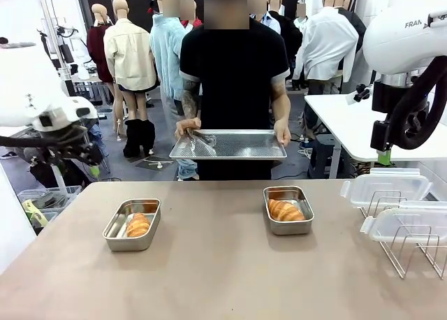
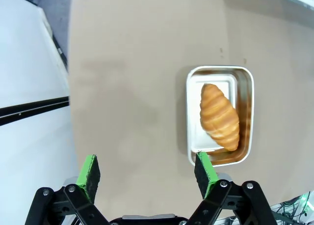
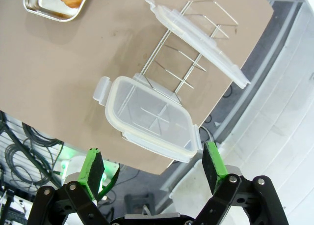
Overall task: Place the bread in airtight containers.
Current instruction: Pick up one Airtight Container lid and hand it to the human.
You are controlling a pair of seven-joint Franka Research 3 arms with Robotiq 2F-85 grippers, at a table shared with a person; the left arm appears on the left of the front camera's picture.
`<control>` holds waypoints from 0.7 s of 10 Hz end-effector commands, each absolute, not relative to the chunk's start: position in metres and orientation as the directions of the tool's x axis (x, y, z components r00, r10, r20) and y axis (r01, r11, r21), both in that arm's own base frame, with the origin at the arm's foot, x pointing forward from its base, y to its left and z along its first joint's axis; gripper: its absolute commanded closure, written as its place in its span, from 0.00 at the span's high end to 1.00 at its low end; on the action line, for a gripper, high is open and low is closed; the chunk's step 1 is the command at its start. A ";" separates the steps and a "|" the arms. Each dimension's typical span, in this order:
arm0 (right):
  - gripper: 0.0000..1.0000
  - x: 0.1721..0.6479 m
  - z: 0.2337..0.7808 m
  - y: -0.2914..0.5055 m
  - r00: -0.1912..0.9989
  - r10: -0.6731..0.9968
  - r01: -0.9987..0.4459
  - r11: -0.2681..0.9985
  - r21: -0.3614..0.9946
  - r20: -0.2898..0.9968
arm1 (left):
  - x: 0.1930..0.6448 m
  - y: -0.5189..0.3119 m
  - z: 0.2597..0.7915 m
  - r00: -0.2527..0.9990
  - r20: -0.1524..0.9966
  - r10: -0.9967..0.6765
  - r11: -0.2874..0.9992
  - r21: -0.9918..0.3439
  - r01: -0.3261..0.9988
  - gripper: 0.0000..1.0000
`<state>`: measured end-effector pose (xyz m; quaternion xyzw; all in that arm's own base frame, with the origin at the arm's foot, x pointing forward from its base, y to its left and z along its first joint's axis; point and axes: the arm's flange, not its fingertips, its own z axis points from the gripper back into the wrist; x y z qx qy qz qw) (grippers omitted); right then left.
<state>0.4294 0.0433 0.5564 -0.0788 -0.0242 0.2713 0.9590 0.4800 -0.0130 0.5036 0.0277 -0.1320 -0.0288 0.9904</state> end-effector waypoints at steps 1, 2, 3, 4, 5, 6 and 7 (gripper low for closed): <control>1.00 0.431 0.554 0.046 0.856 0.517 -0.508 0.847 -0.157 0.021 | 0.484 0.008 0.504 0.969 0.234 -0.085 0.996 0.047 0.076 1.00; 1.00 0.431 0.554 0.046 0.856 0.517 -0.508 0.847 -0.157 0.021 | 0.489 0.019 0.499 0.978 0.204 -0.032 0.997 0.076 0.016 1.00; 1.00 0.431 0.554 0.046 0.856 0.517 -0.508 0.847 -0.157 0.021 | 0.488 0.030 0.500 0.977 0.211 0.033 0.996 0.074 -0.050 1.00; 1.00 0.431 0.554 0.046 0.856 0.517 -0.508 0.847 -0.157 0.021 | 0.489 0.038 0.500 0.976 0.216 0.039 0.997 0.053 -0.052 1.00; 1.00 0.431 0.554 0.046 0.856 0.517 -0.508 0.847 -0.157 0.021 | 0.497 0.037 0.495 0.980 0.194 0.055 0.996 0.059 -0.067 1.00; 1.00 0.431 0.554 0.046 0.856 0.517 -0.508 0.847 -0.157 0.021 | 0.484 0.035 0.496 0.976 0.219 0.008 0.998 0.055 -0.021 1.00; 1.00 0.431 0.554 0.046 0.856 0.517 -0.508 0.847 -0.157 0.021 | 0.484 0.035 0.496 0.976 0.219 0.008 0.998 0.055 -0.021 1.00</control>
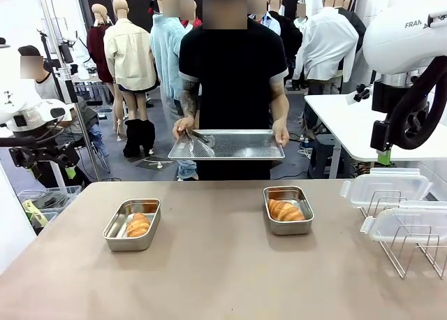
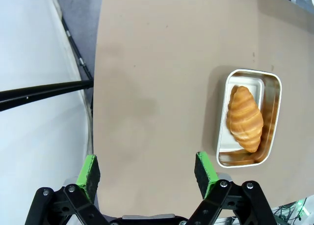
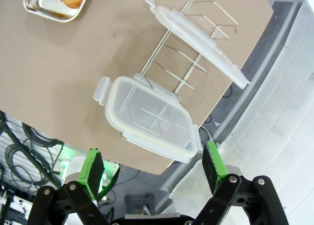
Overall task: Place the bread in airtight containers.
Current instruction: Pick up one Airtight Container lid and hand it to the human.
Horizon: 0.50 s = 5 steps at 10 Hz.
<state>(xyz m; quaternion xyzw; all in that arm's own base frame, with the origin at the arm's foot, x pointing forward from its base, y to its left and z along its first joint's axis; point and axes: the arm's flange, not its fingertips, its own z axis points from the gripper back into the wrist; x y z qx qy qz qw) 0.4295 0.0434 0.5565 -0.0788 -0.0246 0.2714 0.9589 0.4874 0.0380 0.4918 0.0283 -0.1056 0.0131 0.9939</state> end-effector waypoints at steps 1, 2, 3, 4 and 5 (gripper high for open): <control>1.00 0.431 0.554 0.046 0.856 0.517 -0.508 0.847 -0.157 0.021 | 0.484 0.035 0.496 0.976 0.219 0.008 0.998 0.055 -0.021 1.00; 1.00 0.431 0.554 0.046 0.856 0.517 -0.508 0.847 -0.157 0.021 | 0.484 0.035 0.496 0.976 0.219 0.008 0.998 0.055 -0.021 1.00; 1.00 0.431 0.554 0.046 0.856 0.517 -0.508 0.847 -0.157 0.021 | 0.484 0.035 0.496 0.976 0.219 0.008 0.998 0.055 -0.021 1.00; 1.00 0.431 0.554 0.046 0.856 0.517 -0.508 0.847 -0.157 0.021 | 0.484 0.035 0.496 0.976 0.219 0.008 0.998 0.055 -0.021 1.00; 1.00 0.431 0.554 0.046 0.856 0.517 -0.508 0.847 -0.157 0.021 | 0.484 0.035 0.496 0.976 0.219 0.008 0.998 0.055 -0.021 1.00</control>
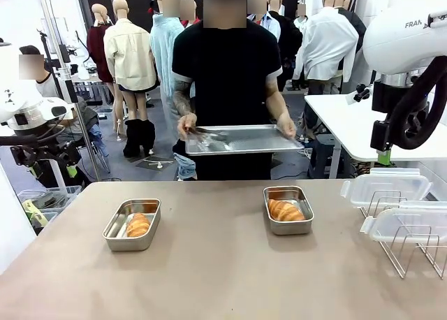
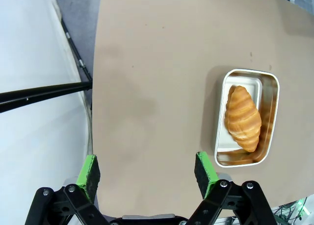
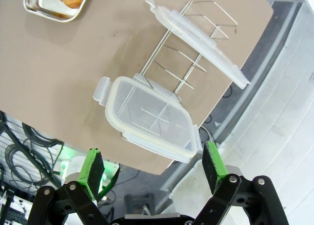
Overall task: Place the bread in airtight containers.
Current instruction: Pick up one Airtight Container lid and hand it to the human.
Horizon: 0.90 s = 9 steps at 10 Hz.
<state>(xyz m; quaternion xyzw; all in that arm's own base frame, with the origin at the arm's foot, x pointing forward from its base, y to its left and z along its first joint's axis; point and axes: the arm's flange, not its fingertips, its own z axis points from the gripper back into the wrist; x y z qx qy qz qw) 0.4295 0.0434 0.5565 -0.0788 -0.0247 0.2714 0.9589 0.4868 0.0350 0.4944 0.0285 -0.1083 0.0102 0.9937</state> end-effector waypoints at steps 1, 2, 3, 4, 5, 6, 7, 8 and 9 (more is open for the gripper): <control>1.00 0.431 0.554 0.046 0.856 0.517 -0.508 0.847 -0.157 0.021 | 0.484 0.035 0.496 0.976 0.219 0.008 0.998 0.055 -0.021 1.00; 1.00 0.431 0.554 0.046 0.856 0.517 -0.508 0.847 -0.157 0.021 | 0.484 0.035 0.496 0.976 0.219 0.008 0.998 0.055 -0.021 1.00; 1.00 0.431 0.554 0.046 0.856 0.517 -0.508 0.847 -0.157 0.021 | 0.484 0.035 0.496 0.976 0.219 0.008 0.998 0.055 -0.021 1.00; 1.00 0.431 0.554 0.046 0.856 0.517 -0.508 0.847 -0.157 0.021 | 0.484 0.035 0.496 0.976 0.219 0.008 0.998 0.055 -0.021 1.00; 1.00 0.431 0.554 0.046 0.856 0.517 -0.508 0.847 -0.157 0.021 | 0.484 0.035 0.496 0.976 0.219 0.008 0.998 0.055 -0.021 1.00; 1.00 0.431 0.554 0.046 0.856 0.517 -0.508 0.847 -0.157 0.021 | 0.484 0.035 0.496 0.976 0.219 0.008 0.998 0.055 -0.021 1.00; 1.00 0.431 0.554 0.046 0.856 0.517 -0.508 0.847 -0.157 0.021 | 0.484 0.035 0.496 0.976 0.219 0.008 0.998 0.055 -0.021 1.00; 1.00 0.431 0.554 0.046 0.856 0.517 -0.508 0.847 -0.157 0.021 | 0.484 0.035 0.496 0.976 0.219 0.008 0.998 0.055 -0.021 1.00; 1.00 0.431 0.554 0.046 0.856 0.517 -0.508 0.847 -0.157 0.021 | 0.484 0.035 0.496 0.976 0.219 0.008 0.998 0.055 -0.021 1.00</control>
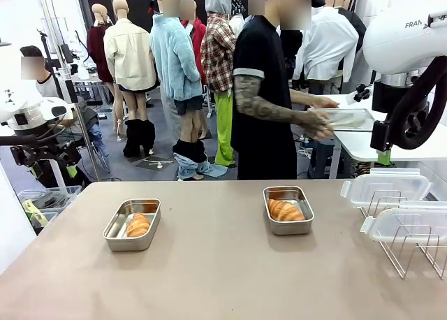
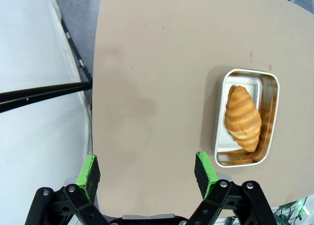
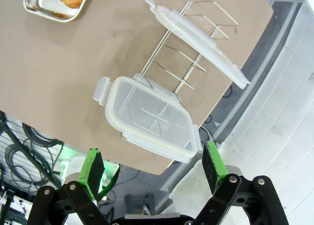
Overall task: Place the bread in airtight containers.
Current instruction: Pick up one Airtight Container lid and hand it to the human.
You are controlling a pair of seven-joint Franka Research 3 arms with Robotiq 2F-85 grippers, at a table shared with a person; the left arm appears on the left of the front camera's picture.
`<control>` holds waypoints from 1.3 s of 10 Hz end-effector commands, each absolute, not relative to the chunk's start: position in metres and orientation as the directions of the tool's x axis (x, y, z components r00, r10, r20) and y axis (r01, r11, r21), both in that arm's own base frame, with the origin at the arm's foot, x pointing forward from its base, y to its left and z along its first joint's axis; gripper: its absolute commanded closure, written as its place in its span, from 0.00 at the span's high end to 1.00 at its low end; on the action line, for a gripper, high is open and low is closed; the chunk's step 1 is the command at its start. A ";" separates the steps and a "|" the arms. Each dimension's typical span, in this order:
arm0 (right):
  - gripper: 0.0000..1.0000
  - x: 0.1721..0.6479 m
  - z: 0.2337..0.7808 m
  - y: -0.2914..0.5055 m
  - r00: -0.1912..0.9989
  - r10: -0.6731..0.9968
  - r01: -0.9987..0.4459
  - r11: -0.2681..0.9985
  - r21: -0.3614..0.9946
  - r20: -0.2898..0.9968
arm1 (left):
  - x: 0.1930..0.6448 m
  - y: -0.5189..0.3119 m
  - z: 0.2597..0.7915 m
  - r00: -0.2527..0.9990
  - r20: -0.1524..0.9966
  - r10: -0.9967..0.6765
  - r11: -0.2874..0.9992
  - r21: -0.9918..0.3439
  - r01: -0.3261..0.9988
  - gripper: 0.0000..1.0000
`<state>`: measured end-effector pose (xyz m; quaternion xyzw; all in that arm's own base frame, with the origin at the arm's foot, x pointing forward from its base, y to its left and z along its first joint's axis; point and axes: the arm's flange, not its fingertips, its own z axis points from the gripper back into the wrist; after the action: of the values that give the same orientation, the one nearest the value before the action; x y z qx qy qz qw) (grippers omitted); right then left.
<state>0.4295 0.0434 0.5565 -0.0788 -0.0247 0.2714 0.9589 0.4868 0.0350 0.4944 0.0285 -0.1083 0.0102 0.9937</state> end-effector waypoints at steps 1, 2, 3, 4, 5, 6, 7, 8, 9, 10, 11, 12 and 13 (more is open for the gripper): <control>1.00 0.431 0.554 0.046 0.856 0.517 -0.508 0.847 -0.157 0.021 | 0.484 0.035 0.496 0.976 0.219 0.008 0.998 0.055 -0.021 1.00; 1.00 0.431 0.554 0.046 0.856 0.517 -0.508 0.847 -0.157 0.021 | 0.484 0.035 0.496 0.976 0.219 0.008 0.998 0.055 -0.021 1.00; 1.00 0.431 0.554 0.046 0.856 0.517 -0.508 0.847 -0.157 0.021 | 0.484 0.035 0.496 0.976 0.219 0.008 0.998 0.055 -0.021 1.00; 1.00 0.431 0.554 0.046 0.856 0.517 -0.508 0.847 -0.157 0.021 | 0.484 0.035 0.496 0.976 0.219 0.008 0.998 0.055 -0.021 1.00; 1.00 0.431 0.554 0.046 0.856 0.517 -0.508 0.847 -0.157 0.021 | 0.484 0.035 0.496 0.976 0.219 0.008 0.998 0.055 -0.021 1.00; 1.00 0.431 0.554 0.046 0.856 0.517 -0.508 0.847 -0.157 0.021 | 0.484 0.035 0.496 0.976 0.219 0.008 0.998 0.055 -0.021 1.00; 1.00 0.431 0.554 0.046 0.856 0.517 -0.508 0.847 -0.157 0.021 | 0.484 0.035 0.496 0.976 0.219 0.008 0.998 0.055 -0.021 1.00; 1.00 0.431 0.554 0.046 0.856 0.517 -0.508 0.847 -0.157 0.021 | 0.484 0.035 0.496 0.976 0.219 0.008 0.998 0.055 -0.021 1.00; 1.00 0.431 0.554 0.046 0.856 0.517 -0.508 0.847 -0.157 0.021 | 0.484 0.035 0.496 0.976 0.219 0.008 0.998 0.055 -0.021 1.00; 1.00 0.431 0.554 0.046 0.856 0.517 -0.508 0.847 -0.157 0.021 | 0.484 0.035 0.496 0.976 0.219 0.008 0.998 0.055 -0.021 1.00; 1.00 0.431 0.554 0.046 0.856 0.517 -0.508 0.847 -0.157 0.021 | 0.484 0.035 0.496 0.976 0.219 0.008 0.998 0.055 -0.021 1.00; 1.00 0.431 0.554 0.046 0.856 0.517 -0.508 0.847 -0.157 0.021 | 0.484 0.035 0.496 0.976 0.219 0.008 0.998 0.055 -0.021 1.00; 1.00 0.431 0.554 0.046 0.856 0.517 -0.508 0.847 -0.157 0.021 | 0.484 0.035 0.496 0.976 0.219 0.008 0.998 0.055 -0.021 1.00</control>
<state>0.4295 0.0434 0.5565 -0.0788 -0.0247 0.2714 0.9589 0.4868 0.0350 0.4944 0.0285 -0.1083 0.0102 0.9937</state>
